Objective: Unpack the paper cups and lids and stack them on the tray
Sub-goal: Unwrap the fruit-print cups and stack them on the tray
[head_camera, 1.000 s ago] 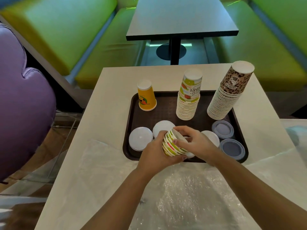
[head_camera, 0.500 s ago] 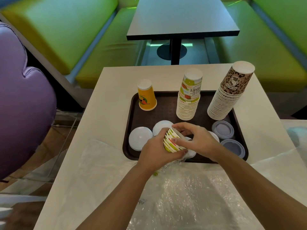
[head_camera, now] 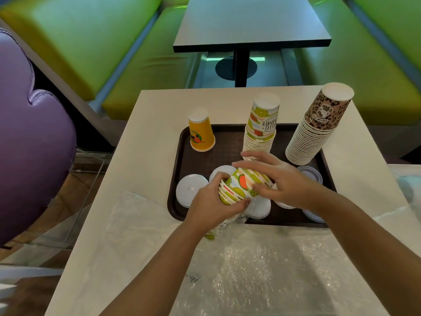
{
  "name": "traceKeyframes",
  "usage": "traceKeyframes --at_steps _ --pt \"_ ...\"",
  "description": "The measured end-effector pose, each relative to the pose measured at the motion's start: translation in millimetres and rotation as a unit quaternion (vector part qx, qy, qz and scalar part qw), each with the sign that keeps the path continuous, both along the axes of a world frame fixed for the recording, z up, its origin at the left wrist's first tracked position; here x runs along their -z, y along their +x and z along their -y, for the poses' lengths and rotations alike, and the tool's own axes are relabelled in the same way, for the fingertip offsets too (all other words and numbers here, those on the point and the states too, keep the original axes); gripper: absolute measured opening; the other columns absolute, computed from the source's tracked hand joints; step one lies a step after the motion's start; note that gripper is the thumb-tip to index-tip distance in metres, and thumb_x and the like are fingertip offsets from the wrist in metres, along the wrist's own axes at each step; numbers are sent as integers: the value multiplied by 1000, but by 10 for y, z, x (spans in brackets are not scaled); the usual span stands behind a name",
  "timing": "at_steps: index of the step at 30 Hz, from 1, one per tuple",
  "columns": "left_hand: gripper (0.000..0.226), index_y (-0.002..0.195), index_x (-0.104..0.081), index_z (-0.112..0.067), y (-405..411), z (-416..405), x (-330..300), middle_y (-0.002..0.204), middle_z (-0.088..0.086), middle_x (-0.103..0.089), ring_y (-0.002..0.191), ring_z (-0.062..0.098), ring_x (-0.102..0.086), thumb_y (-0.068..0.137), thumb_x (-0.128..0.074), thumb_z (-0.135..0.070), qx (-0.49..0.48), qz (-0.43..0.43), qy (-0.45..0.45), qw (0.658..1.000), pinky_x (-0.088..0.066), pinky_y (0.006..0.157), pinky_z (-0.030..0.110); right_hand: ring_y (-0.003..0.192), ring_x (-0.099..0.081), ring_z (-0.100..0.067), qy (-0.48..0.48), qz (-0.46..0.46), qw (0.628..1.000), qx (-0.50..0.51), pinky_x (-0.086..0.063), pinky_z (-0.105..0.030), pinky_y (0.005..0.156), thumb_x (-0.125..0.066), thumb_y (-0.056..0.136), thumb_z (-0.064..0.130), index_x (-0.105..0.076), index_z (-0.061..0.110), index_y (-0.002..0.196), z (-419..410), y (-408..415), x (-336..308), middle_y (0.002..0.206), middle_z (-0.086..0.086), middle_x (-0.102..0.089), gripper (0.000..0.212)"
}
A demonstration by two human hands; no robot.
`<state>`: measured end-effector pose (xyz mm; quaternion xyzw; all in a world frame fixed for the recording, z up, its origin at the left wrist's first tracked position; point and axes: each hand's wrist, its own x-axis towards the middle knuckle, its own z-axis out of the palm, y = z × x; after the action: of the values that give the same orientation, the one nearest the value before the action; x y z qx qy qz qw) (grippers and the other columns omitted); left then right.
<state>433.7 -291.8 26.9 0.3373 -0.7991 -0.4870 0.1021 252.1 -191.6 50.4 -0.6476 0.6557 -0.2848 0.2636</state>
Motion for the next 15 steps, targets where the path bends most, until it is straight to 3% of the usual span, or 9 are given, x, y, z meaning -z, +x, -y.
traceKeyframes --at_steps 3,6,11,15 --pt "56 118 -46 -31 -23 32 -13 97 -16 -64 86 -2 -63 73 -75 -47 -6 -8 5 1000 -52 69 11 137 -27 -14 -10 -202 979 -31 -48 -27 91 -76 78 18 -25 51 138 5 -4 -25 149 19 -8 86" --pt "56 117 -47 -32 -50 37 -19 99 -13 -65 88 1 -64 72 -76 -47 -3 -12 14 1000 -55 75 18 121 -50 -31 -106 -341 934 0 -57 -42 77 -88 59 13 -36 27 135 62 38 3 142 -2 -29 93" --pt "44 107 -48 -32 -83 75 -83 89 -12 -65 79 -3 -63 74 -76 -42 -28 -25 5 999 -54 69 19 117 -41 -28 -215 -373 901 48 -51 -49 83 -73 67 17 -46 19 130 160 -119 -37 134 -6 -44 68" --pt "42 106 -50 -29 -101 137 -145 84 -12 -64 74 -3 -62 74 -75 -41 -51 -26 1 998 -49 64 15 115 -42 -30 -225 -362 898 109 -50 -49 83 -77 62 14 -49 17 127 259 -196 -184 132 -11 -50 71"
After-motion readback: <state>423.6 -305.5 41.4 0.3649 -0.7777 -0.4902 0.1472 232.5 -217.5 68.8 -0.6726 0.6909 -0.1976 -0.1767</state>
